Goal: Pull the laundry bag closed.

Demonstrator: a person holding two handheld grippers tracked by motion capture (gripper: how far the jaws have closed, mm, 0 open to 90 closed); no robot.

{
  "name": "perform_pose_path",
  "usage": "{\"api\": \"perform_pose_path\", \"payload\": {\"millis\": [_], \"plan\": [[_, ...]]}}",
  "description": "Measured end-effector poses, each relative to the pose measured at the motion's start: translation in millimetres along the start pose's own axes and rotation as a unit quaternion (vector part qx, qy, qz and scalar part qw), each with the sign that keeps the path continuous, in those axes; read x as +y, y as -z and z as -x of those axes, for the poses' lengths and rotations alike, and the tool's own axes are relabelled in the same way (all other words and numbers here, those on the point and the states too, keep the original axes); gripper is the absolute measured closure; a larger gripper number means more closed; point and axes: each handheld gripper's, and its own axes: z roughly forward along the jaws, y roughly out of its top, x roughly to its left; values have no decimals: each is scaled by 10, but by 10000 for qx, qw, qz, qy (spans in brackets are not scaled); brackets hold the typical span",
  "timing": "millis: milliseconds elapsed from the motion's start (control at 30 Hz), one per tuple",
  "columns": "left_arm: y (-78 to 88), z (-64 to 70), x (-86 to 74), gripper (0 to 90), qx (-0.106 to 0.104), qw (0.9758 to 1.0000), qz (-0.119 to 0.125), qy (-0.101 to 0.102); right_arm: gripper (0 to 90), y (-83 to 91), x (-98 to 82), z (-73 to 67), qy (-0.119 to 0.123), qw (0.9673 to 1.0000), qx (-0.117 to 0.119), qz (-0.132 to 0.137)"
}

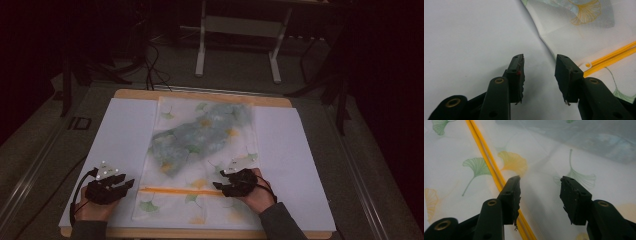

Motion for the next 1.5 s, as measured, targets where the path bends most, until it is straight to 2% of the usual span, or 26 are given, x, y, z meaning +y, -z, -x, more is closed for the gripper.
{"api": "perform_pose_path", "payload": {"millis": [767, 1500], "plan": [[11, -2, 0, 597, 15, 10000, -10, -13, 536, -267, 272, -250, 343, 9987, 367, 39], [30, -23, -6, 654, -17, 10000, -30, -53, 555, -445, 419, -346, 448, 9973, 582, 68]]}}
